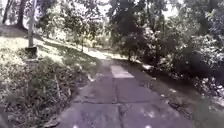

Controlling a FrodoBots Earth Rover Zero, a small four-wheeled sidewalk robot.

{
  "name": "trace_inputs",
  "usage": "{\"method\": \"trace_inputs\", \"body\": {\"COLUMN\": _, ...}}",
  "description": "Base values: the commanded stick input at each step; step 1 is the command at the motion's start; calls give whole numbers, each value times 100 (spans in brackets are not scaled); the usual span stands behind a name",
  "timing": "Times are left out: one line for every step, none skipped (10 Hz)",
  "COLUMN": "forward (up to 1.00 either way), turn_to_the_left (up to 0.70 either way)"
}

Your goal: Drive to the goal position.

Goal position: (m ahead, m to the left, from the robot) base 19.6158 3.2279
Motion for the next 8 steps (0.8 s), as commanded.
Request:
{"method": "trace_inputs", "body": {"forward": 45, "turn_to_the_left": 0}}
{"method": "trace_inputs", "body": {"forward": 45, "turn_to_the_left": 0}}
{"method": "trace_inputs", "body": {"forward": 45, "turn_to_the_left": 0}}
{"method": "trace_inputs", "body": {"forward": 45, "turn_to_the_left": 0}}
{"method": "trace_inputs", "body": {"forward": 45, "turn_to_the_left": 0}}
{"method": "trace_inputs", "body": {"forward": 45, "turn_to_the_left": 0}}
{"method": "trace_inputs", "body": {"forward": 45, "turn_to_the_left": 0}}
{"method": "trace_inputs", "body": {"forward": 45, "turn_to_the_left": 0}}
